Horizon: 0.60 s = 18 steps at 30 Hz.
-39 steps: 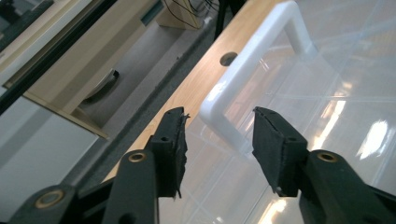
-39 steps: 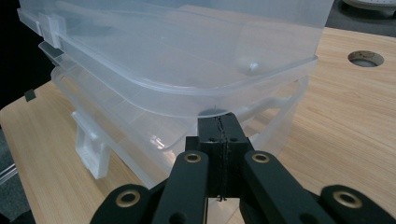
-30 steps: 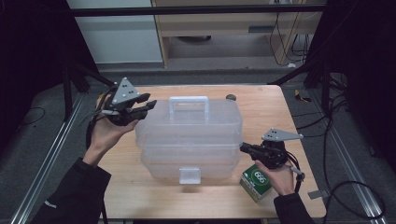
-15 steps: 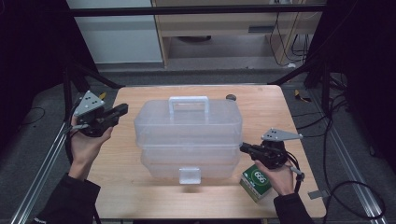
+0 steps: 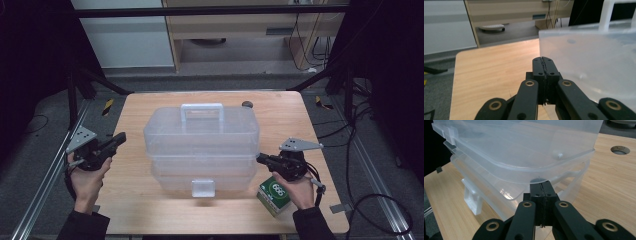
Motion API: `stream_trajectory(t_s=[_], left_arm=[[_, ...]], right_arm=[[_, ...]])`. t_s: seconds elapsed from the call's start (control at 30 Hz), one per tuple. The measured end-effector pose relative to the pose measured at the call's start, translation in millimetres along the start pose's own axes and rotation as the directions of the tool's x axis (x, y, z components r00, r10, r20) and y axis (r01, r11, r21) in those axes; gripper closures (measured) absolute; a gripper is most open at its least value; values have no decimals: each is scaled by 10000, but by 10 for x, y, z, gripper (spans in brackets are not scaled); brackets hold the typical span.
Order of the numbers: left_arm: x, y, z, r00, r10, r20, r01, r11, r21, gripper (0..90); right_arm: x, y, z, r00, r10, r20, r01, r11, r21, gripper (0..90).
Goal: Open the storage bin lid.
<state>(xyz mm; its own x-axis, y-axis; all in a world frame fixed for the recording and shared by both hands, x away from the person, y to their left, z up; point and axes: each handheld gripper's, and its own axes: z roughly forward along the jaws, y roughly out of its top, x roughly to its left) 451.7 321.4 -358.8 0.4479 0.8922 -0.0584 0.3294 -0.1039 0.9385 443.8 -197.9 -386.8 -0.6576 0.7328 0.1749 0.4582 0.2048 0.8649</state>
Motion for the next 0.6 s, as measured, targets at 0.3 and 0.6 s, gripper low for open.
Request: stream_trajectory(t_s=[0.3, 0.6], left_arm=[[-81, -216, 32, 9995, 49, 326, -62, 9991, 412, 893], [-224, -362, 117, 9947, 558, 868, -642, 9933, 965, 893]], right_arm=[[-3, -7, -1, 10000, 22, -18, -22, 10000, 18, 900], [-5, -12, 1, 10000, 39, -54, -39, 10000, 23, 900]])
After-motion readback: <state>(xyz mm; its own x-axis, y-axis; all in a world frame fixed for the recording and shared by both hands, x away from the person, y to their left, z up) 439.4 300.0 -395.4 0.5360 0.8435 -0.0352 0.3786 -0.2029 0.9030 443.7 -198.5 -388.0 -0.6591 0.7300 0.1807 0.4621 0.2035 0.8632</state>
